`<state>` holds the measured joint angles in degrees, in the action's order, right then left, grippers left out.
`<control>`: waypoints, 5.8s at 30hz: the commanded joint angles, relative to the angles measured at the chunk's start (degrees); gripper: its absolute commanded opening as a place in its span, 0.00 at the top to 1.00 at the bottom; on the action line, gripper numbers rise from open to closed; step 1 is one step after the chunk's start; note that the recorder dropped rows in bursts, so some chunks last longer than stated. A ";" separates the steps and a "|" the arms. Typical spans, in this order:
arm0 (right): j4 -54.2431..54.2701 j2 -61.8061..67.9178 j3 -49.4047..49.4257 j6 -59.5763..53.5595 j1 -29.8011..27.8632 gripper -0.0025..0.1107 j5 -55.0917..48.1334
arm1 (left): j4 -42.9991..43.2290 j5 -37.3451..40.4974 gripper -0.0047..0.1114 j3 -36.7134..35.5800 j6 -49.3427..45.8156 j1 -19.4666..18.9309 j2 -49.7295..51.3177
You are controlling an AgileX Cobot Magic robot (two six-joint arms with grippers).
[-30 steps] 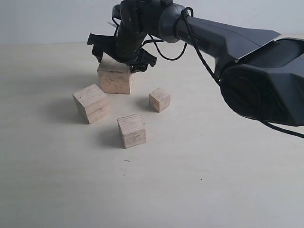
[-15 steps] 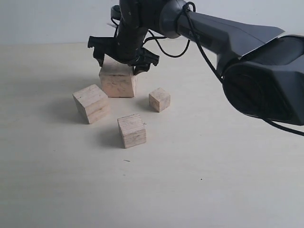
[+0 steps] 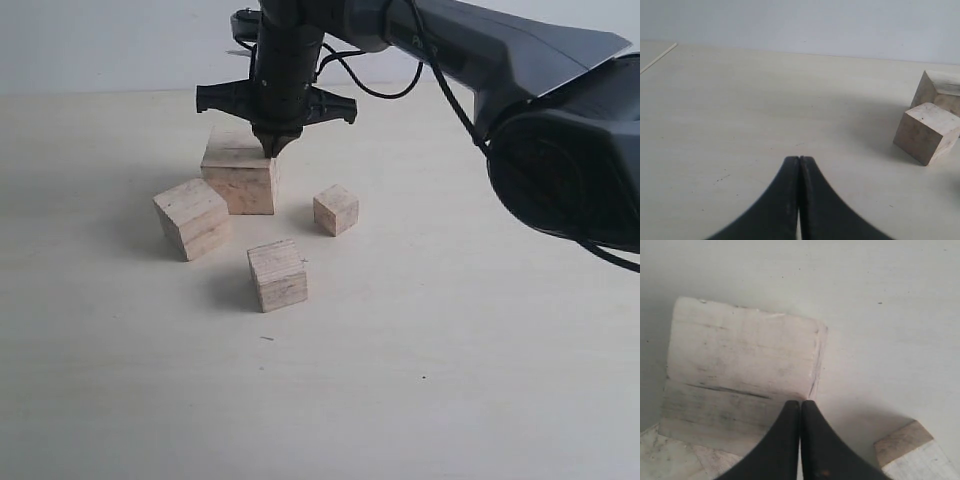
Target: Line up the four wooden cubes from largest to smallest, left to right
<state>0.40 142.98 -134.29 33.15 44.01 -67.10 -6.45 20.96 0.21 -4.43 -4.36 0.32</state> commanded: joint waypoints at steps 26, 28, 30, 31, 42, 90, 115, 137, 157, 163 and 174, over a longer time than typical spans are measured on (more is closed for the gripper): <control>-15.41 -7.08 0.10 3.50 9.12 0.76 1.17 | 0.04 -0.61 0.96 -0.21 0.21 0.35 -0.32; -18.79 -7.08 0.10 3.35 9.12 0.62 1.77 | 0.04 -0.61 0.96 -0.21 0.21 0.35 -0.32; -21.30 -7.08 0.10 3.24 9.12 0.41 3.11 | 0.04 -0.61 0.96 -0.21 0.21 0.35 -0.32; -22.19 -7.08 0.10 3.24 9.12 0.32 4.13 | 0.04 -0.61 0.96 -0.21 0.21 0.35 -0.32; -23.19 -1.50 0.10 7.56 8.27 0.05 10.59 | 0.04 -0.61 0.96 -0.21 0.21 0.35 -0.32; -16.09 -5.27 0.10 -6.06 6.89 0.98 15.80 | 0.04 -0.61 0.96 -0.21 0.21 0.35 -0.32; 31.48 -3.44 0.10 -80.50 9.20 0.98 8.84 | 0.04 -0.61 0.96 -0.21 0.21 0.35 -0.32; 34.24 -2.21 2.06 -92.38 1.92 0.98 -1.64 | 0.04 -0.61 0.96 -0.21 0.21 0.35 -0.32; 32.52 -1.65 2.06 -93.11 6.31 0.98 1.01 | 0.04 -0.61 0.96 -0.21 0.21 0.35 -0.32; 31.48 0.87 2.06 -93.11 6.31 0.98 2.43 | 0.04 -0.61 0.96 -0.21 0.21 0.35 -0.32; 27.38 3.25 2.06 -93.11 6.64 0.97 3.83 | 0.04 -0.61 0.96 -0.21 0.21 0.35 -0.32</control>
<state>29.92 145.46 -132.19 -59.34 50.59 -64.71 -6.45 20.96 0.21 -4.43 -4.36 0.32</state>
